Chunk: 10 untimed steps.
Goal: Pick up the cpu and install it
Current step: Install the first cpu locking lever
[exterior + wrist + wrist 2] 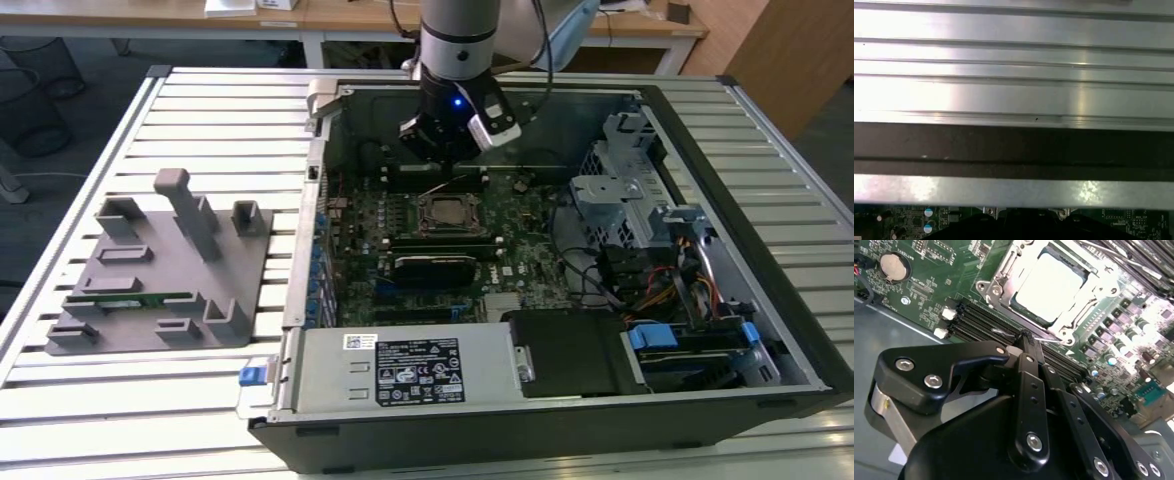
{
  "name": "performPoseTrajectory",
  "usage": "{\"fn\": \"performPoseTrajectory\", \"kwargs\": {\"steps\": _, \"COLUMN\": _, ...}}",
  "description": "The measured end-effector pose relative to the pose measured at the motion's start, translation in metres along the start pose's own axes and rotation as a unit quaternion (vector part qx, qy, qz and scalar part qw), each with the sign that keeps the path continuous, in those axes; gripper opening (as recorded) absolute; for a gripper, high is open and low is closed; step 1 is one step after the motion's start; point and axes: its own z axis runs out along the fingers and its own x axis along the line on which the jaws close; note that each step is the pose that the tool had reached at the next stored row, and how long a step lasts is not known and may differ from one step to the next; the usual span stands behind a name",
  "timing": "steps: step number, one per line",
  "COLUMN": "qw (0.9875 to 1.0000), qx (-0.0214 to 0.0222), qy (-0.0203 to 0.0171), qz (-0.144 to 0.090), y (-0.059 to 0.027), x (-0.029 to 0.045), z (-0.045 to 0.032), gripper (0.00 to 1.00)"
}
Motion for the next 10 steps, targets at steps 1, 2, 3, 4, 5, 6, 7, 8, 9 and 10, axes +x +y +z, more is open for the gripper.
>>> {"fn": "performPoseTrajectory", "kwargs": {"steps": 1, "qw": 1.0, "qx": 0.0, "qy": 0.0, "qz": 0.0, "y": 0.0, "x": -0.001, "z": 0.0007, "gripper": 0.11}}
{"fn": "performPoseTrajectory", "kwargs": {"steps": 2, "qw": 1.0, "qx": 0.0, "qy": 0.0, "qz": 0.0, "y": -0.0001, "x": -0.0019, "z": 0.0014, "gripper": 0.11}}
{"fn": "performPoseTrajectory", "kwargs": {"steps": 3, "qw": 1.0, "qx": 0.0, "qy": 0.0, "qz": 0.0, "y": -0.0001, "x": -0.003, "z": 0.0021, "gripper": 0.11}}
{"fn": "performPoseTrajectory", "kwargs": {"steps": 4, "qw": 1.0, "qx": 0.0, "qy": 0.0, "qz": 0.0, "y": -0.0002, "x": -0.0038, "z": 0.0027, "gripper": 0.11}}
{"fn": "performPoseTrajectory", "kwargs": {"steps": 5, "qw": 1.0, "qx": 0.0, "qy": 0.0, "qz": 0.0, "y": -0.0002, "x": -0.0047, "z": 0.0033, "gripper": 0.11}}
{"fn": "performPoseTrajectory", "kwargs": {"steps": 6, "qw": 1.0, "qx": 0.0, "qy": 0.0, "qz": 0.0, "y": -0.0002, "x": -0.0056, "z": 0.0042, "gripper": 0.11}}
{"fn": "performPoseTrajectory", "kwargs": {"steps": 7, "qw": 1.0, "qx": 0.0001, "qy": 0.0001, "qz": 0.0, "y": -0.0003, "x": -0.0065, "z": 0.0051, "gripper": 0.11}}
{"fn": "performPoseTrajectory", "kwargs": {"steps": 8, "qw": 1.0, "qx": 0.0001, "qy": 0.0001, "qz": 0.0, "y": -0.0003, "x": -0.0075, "z": 0.0061, "gripper": 0.11}}
{"fn": "performPoseTrajectory", "kwargs": {"steps": 9, "qw": 1.0, "qx": 0.0001, "qy": 0.0, "qz": 0.0, "y": -0.0003, "x": -0.0083, "z": 0.0073, "gripper": 0.11}}
{"fn": "performPoseTrajectory", "kwargs": {"steps": 10, "qw": 1.0, "qx": 0.0001, "qy": 0.0001, "qz": 0.0, "y": -0.0003, "x": -0.009, "z": 0.0085, "gripper": 0.11}}
